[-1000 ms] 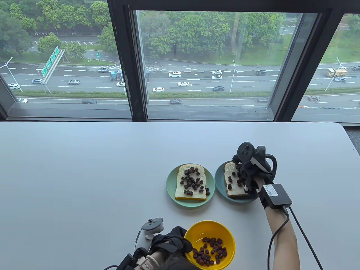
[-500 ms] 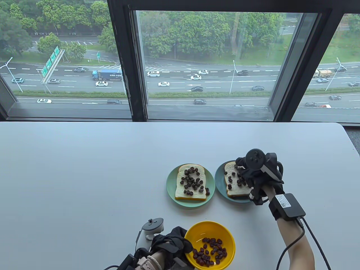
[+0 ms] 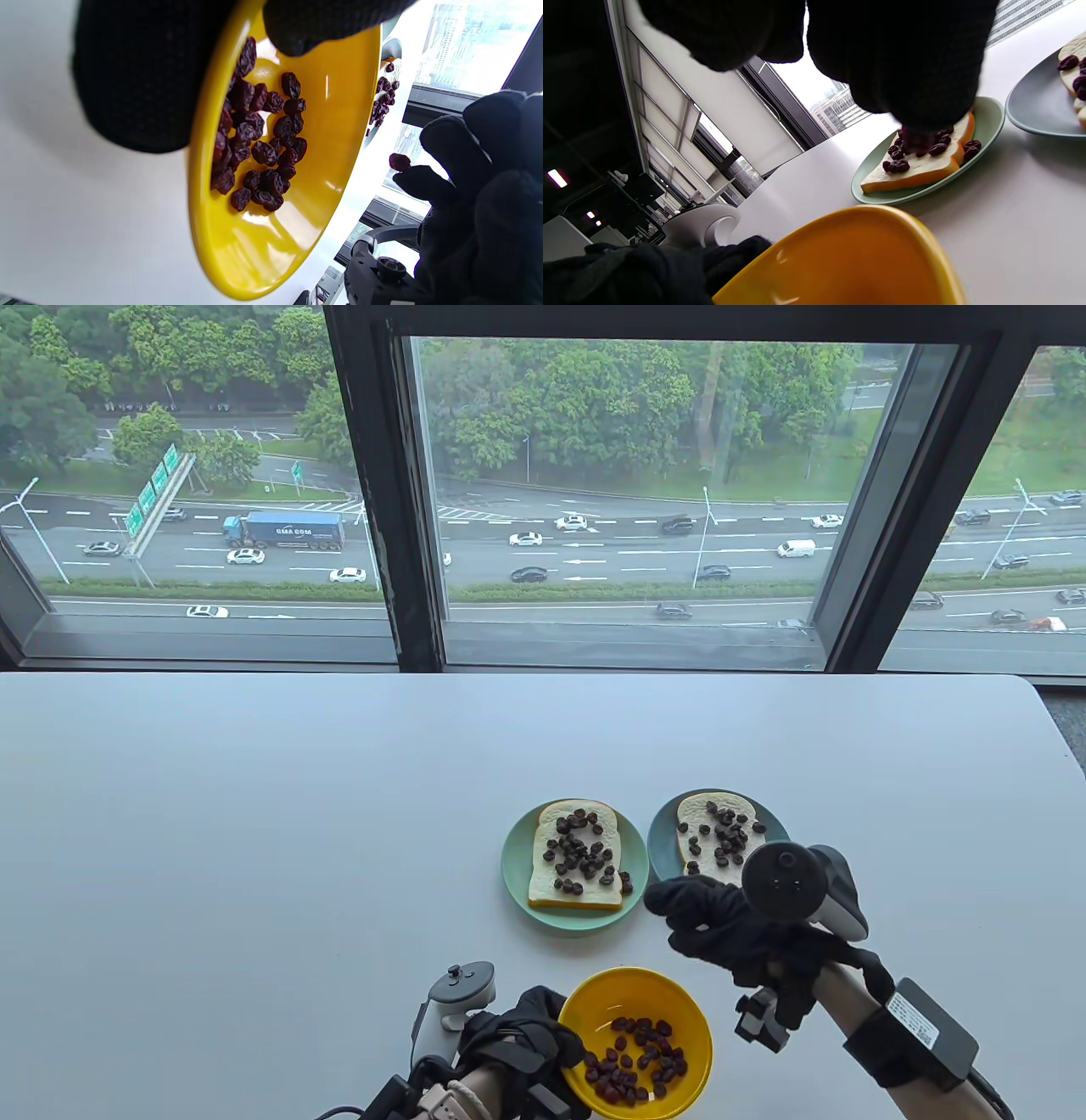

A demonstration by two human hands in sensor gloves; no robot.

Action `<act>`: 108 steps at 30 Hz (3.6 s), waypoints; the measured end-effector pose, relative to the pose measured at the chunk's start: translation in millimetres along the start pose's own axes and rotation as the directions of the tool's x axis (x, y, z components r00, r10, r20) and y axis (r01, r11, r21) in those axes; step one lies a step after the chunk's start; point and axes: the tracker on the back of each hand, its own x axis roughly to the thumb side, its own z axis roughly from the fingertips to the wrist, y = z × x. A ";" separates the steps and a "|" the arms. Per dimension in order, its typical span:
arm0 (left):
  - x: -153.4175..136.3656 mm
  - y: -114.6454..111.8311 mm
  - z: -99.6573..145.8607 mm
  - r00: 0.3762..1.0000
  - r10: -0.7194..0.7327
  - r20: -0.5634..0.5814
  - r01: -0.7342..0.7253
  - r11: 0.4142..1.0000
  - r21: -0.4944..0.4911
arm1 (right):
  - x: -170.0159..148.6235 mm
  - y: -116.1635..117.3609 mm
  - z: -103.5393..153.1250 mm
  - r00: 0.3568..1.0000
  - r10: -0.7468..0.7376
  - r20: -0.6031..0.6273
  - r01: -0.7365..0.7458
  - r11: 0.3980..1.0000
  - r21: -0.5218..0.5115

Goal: Sprinkle cranberries onto toast

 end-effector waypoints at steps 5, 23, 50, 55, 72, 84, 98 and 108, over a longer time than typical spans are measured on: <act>2.6 -3.1 4.2 1.000 -0.011 0.023 0.011 1.000 -0.004 | 31.0 45.7 9.1 0.978 0.189 0.090 -0.204 0.955 0.213; 2.1 -10.7 8.5 0.998 -0.037 0.045 0.037 0.999 -0.016 | 61.4 122.1 16.5 0.638 0.723 0.267 -0.766 0.632 0.119; -3.2 -7.1 2.1 0.999 -0.043 -0.013 0.043 0.999 -0.016 | 30.9 19.1 15.2 0.910 0.414 -0.003 -0.412 0.904 -0.115; -2.4 -7.3 1.8 0.999 -0.052 -0.013 0.052 0.998 -0.021 | -27.5 -23.7 -21.1 0.878 0.360 -0.316 -0.428 0.886 -0.179; -2.6 -9.2 4.3 0.998 -0.052 -0.034 0.051 0.998 -0.029 | -133.7 -26.9 -84.2 0.609 0.255 -0.751 -0.538 0.829 -0.155; -0.8 -10.8 7.3 0.998 -0.064 -0.025 0.063 0.998 -0.026 | -117.7 -29.3 -68.4 0.647 0.287 -0.706 -0.557 0.811 -0.181; 0.5 -11.8 7.0 0.998 -0.055 -0.018 0.054 0.998 -0.015 | -26.8 3.4 -8.2 0.973 0.144 -0.181 -0.161 0.983 -0.083; 3.3 -11.6 10.7 0.999 0.019 0.037 -0.018 1.000 -0.018 | 33.8 85.1 15.5 0.874 0.443 0.199 -0.485 0.773 0.409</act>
